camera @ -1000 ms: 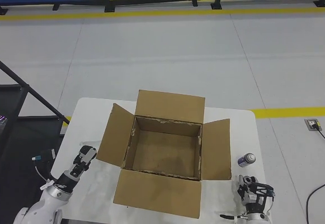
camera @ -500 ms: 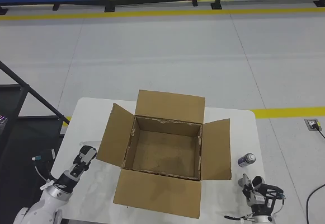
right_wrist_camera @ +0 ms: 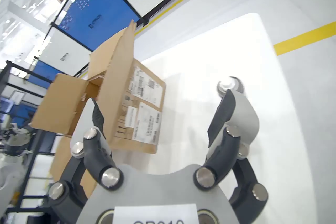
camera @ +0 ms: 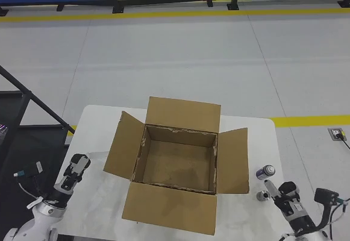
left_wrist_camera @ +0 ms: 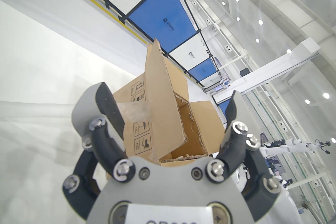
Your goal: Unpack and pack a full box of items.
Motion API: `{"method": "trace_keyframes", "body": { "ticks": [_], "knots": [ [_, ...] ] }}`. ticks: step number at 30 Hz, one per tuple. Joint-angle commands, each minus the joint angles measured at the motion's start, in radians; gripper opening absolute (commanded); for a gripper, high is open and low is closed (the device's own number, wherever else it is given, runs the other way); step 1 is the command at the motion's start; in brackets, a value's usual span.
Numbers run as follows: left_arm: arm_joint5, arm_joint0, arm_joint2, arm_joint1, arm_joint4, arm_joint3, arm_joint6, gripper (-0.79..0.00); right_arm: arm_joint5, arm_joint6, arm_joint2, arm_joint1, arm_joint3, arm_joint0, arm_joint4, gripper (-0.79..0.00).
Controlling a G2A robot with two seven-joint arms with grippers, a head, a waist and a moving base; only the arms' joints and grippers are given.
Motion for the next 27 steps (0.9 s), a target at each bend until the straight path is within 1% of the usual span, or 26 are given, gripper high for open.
{"method": "trace_keyframes", "body": {
  "ticks": [1,3,4,8,11,12,13,14,17,21,27],
  "knots": [
    [-0.006,0.022,-0.018,0.000,-0.006,-0.009,0.007,0.000,0.012,0.143,-0.004,0.006,-0.006,0.039,0.108,0.000],
    [-0.011,0.041,-0.029,0.000,-0.011,-0.017,0.015,0.000,0.034,0.293,-0.005,0.015,-0.006,0.082,0.219,0.000],
    [-0.012,0.049,-0.032,0.000,-0.013,-0.020,0.017,0.000,0.059,0.353,0.010,0.021,-0.009,0.107,0.217,0.000],
    [-0.011,0.067,-0.038,-0.001,-0.006,-0.031,0.024,0.000,0.059,0.353,0.010,0.021,-0.009,0.107,0.217,0.000],
    [-0.011,0.067,-0.038,-0.001,-0.006,-0.031,0.024,0.000,0.059,0.353,0.010,0.021,-0.009,0.107,0.217,0.000],
    [-0.011,0.067,-0.038,-0.001,-0.006,-0.031,0.024,0.000,0.063,0.348,0.012,0.021,-0.008,0.105,0.211,0.000],
    [-0.011,0.067,-0.038,-0.001,-0.006,-0.031,0.024,0.000,0.079,0.315,0.018,0.021,-0.012,0.096,0.176,0.000],
    [-0.009,0.067,-0.038,-0.001,-0.006,-0.032,0.026,0.000,0.072,0.305,0.000,0.021,-0.024,0.081,0.169,0.000],
    [-0.002,0.071,-0.026,-0.003,-0.005,-0.049,0.027,0.000,0.066,0.300,-0.017,0.022,-0.028,0.075,0.196,0.000],
    [-0.004,0.076,-0.013,-0.004,0.003,-0.061,0.021,0.000,0.117,0.324,-0.055,0.027,-0.021,0.149,0.201,0.000],
    [-0.005,0.082,-0.006,-0.006,0.020,-0.068,0.040,0.000,0.231,0.427,-0.130,0.039,0.027,0.312,0.149,0.000]
  ]
}}
